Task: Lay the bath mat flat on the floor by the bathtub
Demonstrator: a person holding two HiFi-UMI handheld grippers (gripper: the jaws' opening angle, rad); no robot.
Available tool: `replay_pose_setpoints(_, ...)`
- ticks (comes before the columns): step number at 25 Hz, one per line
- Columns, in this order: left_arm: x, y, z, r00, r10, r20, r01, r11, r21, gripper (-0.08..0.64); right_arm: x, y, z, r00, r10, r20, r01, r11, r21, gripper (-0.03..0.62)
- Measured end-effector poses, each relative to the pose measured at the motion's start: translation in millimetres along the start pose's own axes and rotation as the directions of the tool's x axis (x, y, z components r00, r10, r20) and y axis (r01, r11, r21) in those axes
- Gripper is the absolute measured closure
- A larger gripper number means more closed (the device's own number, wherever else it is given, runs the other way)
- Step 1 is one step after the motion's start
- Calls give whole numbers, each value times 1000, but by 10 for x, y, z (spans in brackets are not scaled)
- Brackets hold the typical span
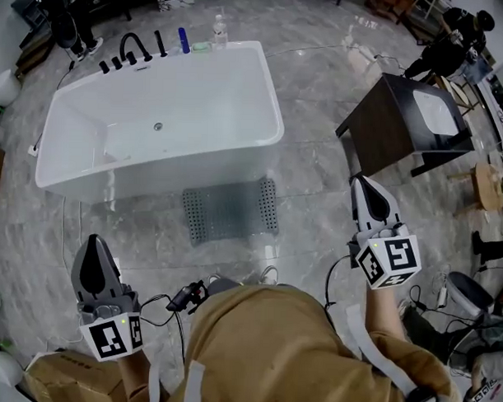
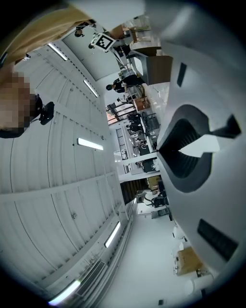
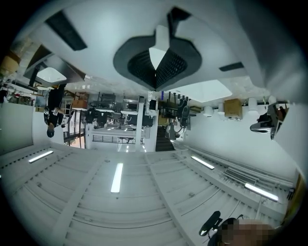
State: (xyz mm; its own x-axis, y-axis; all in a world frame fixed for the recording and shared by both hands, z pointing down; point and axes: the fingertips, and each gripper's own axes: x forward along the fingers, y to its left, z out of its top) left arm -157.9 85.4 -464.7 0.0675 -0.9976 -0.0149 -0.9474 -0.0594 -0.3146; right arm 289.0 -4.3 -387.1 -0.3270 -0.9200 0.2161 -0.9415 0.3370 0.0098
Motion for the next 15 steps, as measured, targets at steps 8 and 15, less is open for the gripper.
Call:
replay_pose_setpoints(8, -75, 81, 88, 999, 5, 33, 1, 984, -177, 555, -124, 22, 107, 999, -37, 31, 36, 999, 28, 588)
replay_pose_setpoints(15, -130, 92, 88, 999, -4, 34, 12, 974, -227, 555, -183, 154, 206, 999, -46, 28, 46, 999, -24, 588)
